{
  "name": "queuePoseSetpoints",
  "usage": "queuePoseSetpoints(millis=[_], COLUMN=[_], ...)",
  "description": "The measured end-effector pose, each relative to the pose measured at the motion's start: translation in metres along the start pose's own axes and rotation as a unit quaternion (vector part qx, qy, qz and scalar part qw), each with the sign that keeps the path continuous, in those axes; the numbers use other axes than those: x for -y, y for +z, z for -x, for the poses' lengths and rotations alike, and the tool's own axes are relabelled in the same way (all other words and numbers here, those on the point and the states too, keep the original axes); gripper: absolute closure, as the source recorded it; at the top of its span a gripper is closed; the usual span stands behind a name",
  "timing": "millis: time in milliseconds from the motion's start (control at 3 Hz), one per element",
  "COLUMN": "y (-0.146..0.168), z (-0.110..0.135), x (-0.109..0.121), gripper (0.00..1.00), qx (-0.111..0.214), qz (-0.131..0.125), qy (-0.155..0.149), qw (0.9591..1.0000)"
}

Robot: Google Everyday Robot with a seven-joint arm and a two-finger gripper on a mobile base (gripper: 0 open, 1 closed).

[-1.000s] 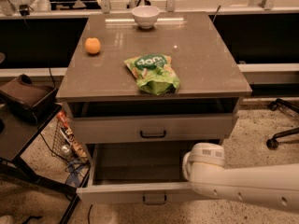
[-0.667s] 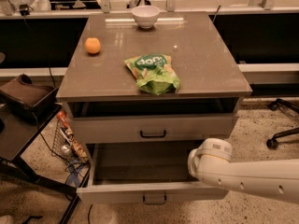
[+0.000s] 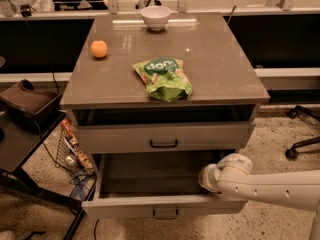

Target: Open middle drawer

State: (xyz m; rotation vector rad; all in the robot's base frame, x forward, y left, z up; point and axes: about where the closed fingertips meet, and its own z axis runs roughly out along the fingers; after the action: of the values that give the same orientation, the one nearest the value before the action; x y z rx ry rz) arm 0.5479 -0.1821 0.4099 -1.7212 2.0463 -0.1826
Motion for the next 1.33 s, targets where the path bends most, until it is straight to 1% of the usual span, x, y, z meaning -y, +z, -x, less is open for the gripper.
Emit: queuePoseSetpoints(millis=[333,667,1000,1333], y=[0.0,0.022,0.03,0.026], z=[0.0,-0.005,-0.008,-0.01], x=[0.0,-0.03,-0.053,-0.057], gripper=[1.0,1.0,1.0,1.0], qx=[0.0,-0.019,-0.026,-0.028], qz=[0.0,0.038,0.063,0.065], qy=[0.0,0.003,0.003,0.004], qw=[1.0,0.9991,0.9977,0.9975])
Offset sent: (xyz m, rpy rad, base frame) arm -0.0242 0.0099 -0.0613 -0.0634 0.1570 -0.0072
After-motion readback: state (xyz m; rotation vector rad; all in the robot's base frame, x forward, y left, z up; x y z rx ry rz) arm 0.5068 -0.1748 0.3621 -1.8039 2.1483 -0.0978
